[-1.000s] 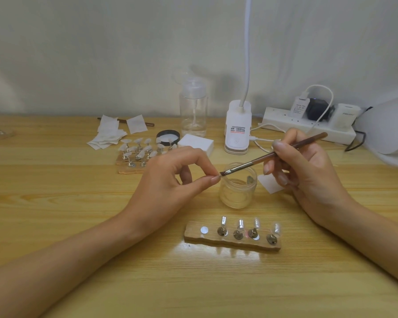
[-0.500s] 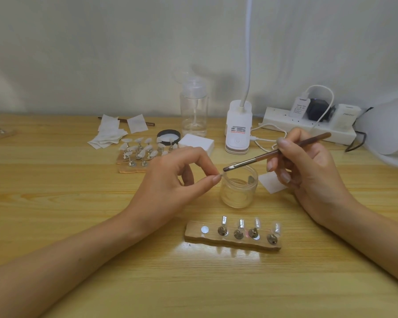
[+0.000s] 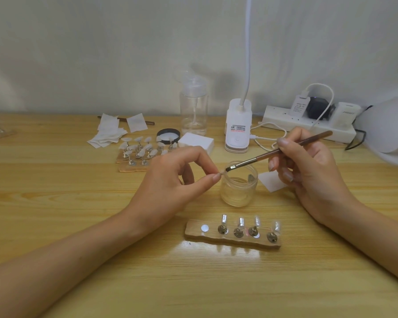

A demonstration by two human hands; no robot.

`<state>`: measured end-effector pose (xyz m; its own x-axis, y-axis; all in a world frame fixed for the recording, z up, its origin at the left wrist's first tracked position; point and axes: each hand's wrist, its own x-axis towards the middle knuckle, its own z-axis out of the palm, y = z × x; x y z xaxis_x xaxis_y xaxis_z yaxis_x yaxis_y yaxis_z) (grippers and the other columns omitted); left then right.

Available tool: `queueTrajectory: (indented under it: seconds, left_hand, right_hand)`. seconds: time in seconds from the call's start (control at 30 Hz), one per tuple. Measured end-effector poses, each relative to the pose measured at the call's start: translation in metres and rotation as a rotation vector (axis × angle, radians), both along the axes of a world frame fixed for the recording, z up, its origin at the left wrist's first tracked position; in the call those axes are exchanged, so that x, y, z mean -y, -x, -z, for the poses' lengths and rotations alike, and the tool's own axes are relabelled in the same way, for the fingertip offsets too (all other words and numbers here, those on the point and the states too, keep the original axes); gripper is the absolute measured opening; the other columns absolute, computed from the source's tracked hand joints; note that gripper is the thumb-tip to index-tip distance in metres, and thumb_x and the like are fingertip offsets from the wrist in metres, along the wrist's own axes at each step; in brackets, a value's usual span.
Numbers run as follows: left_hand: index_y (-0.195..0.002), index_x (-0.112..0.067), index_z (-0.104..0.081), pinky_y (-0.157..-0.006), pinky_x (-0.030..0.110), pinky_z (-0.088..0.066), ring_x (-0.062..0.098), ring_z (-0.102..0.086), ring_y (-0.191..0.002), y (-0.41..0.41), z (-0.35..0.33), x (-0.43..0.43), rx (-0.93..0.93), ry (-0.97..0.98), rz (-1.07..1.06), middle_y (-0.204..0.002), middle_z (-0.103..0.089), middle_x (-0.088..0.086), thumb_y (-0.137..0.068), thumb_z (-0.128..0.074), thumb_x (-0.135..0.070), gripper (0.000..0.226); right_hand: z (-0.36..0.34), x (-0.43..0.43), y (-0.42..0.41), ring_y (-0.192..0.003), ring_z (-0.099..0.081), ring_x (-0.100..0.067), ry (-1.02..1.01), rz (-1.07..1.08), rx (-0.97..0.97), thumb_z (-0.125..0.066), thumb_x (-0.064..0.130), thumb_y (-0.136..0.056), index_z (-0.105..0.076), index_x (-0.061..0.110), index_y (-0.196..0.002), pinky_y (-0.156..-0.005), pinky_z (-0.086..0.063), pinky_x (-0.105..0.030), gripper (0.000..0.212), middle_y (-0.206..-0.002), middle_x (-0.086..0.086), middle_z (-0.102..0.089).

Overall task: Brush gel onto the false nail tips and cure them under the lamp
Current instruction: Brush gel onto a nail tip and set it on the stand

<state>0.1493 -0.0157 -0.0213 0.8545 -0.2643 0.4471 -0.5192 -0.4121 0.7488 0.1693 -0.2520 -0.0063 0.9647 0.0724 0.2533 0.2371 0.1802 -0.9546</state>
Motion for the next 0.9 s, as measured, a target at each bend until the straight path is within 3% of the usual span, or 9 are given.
queueTrajectory:
  seconds: [0.4,0.5,0.73,0.9]
  left_hand:
    - [-0.083,-0.027,-0.068,-0.057,0.008,-0.038,0.006,-0.05,-0.052,-0.0001,0.0002,-0.0003,0.005,0.005,0.025,-0.088,-0.068,-0.018,-0.089,-0.077,-0.016,0.014]
    - [-0.083,-0.025,-0.069,-0.057,0.008,-0.037,0.005,-0.049,-0.051,-0.0006,0.0005,0.0,0.001,0.008,0.025,-0.088,-0.068,-0.017,-0.088,-0.077,-0.016,0.013]
    - [-0.083,-0.025,-0.069,-0.057,0.008,-0.038,0.005,-0.048,-0.051,-0.0001,0.0004,-0.0004,0.001,0.015,0.04,-0.087,-0.068,-0.018,-0.089,-0.077,-0.017,0.013]
    - [-0.084,-0.023,-0.069,-0.057,0.008,-0.037,0.005,-0.047,-0.051,-0.0004,0.0004,0.0002,0.002,0.008,0.031,-0.082,-0.066,-0.022,-0.089,-0.076,-0.018,0.01]
  right_hand:
    - [-0.0004,-0.0004,0.0014,-0.042,-0.039,-0.01,0.018,-0.033,0.063,-0.064,0.031,-0.086,-0.045,0.018,-0.076,-0.041,-0.021,-0.02,0.025,-0.06,-0.004,-0.063]
    - [0.0008,-0.0008,0.0007,-0.042,-0.036,-0.011,0.029,0.004,0.028,-0.061,0.029,-0.084,-0.045,0.017,-0.076,-0.045,-0.017,-0.028,0.022,-0.058,-0.005,-0.062]
    - [0.0007,0.0006,0.0003,-0.041,-0.038,-0.009,0.014,-0.021,0.041,-0.063,0.027,-0.092,-0.045,0.019,-0.076,-0.042,-0.02,-0.022,0.025,-0.059,-0.003,-0.062]
    - [0.0006,0.0002,0.0,-0.04,-0.034,-0.009,0.007,0.012,0.003,-0.06,0.027,-0.085,-0.043,0.017,-0.076,-0.042,-0.021,-0.021,0.021,-0.056,-0.003,-0.06]
